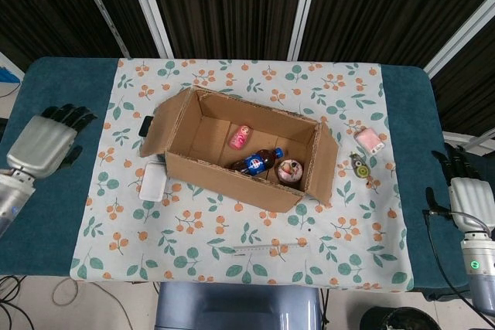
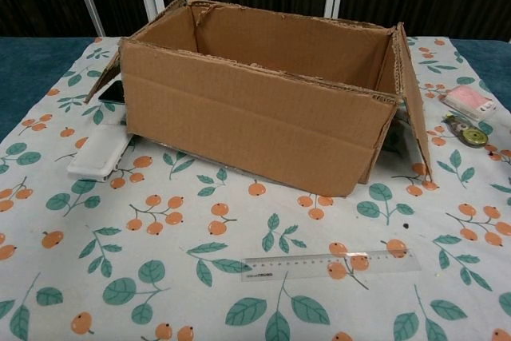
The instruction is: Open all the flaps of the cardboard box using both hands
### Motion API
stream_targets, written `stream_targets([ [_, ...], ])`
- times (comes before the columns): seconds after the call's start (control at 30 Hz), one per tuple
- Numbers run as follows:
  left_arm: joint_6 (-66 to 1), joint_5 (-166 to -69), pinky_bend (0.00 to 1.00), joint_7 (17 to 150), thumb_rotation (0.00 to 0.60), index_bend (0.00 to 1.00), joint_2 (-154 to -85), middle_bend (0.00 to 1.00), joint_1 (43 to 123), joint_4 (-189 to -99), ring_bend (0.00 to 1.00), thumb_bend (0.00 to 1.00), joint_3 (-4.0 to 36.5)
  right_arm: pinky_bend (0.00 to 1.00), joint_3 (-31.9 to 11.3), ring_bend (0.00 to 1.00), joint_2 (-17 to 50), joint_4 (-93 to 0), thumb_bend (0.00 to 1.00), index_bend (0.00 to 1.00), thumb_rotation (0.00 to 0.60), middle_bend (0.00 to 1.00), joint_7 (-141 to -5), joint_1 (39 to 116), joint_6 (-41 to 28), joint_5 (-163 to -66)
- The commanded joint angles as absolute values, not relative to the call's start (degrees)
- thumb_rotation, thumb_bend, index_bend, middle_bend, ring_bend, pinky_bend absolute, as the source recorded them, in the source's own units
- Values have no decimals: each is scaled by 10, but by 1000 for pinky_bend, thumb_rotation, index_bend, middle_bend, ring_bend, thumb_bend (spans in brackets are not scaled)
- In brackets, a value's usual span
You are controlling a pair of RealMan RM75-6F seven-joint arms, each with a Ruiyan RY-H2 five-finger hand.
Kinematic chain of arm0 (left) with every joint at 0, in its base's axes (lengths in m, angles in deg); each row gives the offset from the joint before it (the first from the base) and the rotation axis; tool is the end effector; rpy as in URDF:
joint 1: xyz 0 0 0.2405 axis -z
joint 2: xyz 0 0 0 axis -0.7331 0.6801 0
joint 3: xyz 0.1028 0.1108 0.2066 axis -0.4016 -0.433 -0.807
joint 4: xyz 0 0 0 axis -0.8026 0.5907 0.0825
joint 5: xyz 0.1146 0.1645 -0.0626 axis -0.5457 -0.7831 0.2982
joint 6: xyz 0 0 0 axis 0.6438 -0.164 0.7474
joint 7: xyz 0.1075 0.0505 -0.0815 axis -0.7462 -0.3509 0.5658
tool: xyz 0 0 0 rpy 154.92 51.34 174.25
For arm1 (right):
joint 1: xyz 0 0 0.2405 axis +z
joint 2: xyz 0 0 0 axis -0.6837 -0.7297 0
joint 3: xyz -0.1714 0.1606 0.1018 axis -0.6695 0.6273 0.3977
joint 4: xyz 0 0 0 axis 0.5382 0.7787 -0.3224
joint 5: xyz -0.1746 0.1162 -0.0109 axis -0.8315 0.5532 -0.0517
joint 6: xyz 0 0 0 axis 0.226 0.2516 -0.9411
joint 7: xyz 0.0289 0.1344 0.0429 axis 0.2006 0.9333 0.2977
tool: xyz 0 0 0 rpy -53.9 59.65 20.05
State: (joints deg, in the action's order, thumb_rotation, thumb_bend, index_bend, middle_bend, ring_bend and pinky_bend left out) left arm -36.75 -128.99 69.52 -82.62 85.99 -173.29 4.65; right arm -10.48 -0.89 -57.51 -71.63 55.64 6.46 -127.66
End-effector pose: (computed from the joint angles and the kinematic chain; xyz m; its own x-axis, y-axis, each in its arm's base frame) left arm -0.2126 0.3148 0.2095 0.7325 0.0087 0.6807 0.6575 -0.2682 -0.7041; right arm -0.3217 -0.2515 0.1749 0.3879 0.0523 0.9202 -0.9212 0.0546 0.3853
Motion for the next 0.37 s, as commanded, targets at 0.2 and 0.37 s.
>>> stream_targets([
  [0.2,-579,-1313,67,749,600,0,-963,0,652,-1711,0,137,11,238,-120,73,-8,-563,435,82,600,0,-736,550,99,-1323],
  [0.37,-633,-1342,51,779,600,0,-1022,0,596,-1629,0,96,9,238,-124,43,-1,-552,377,38,600,0,-741,547,118,-1341],
])
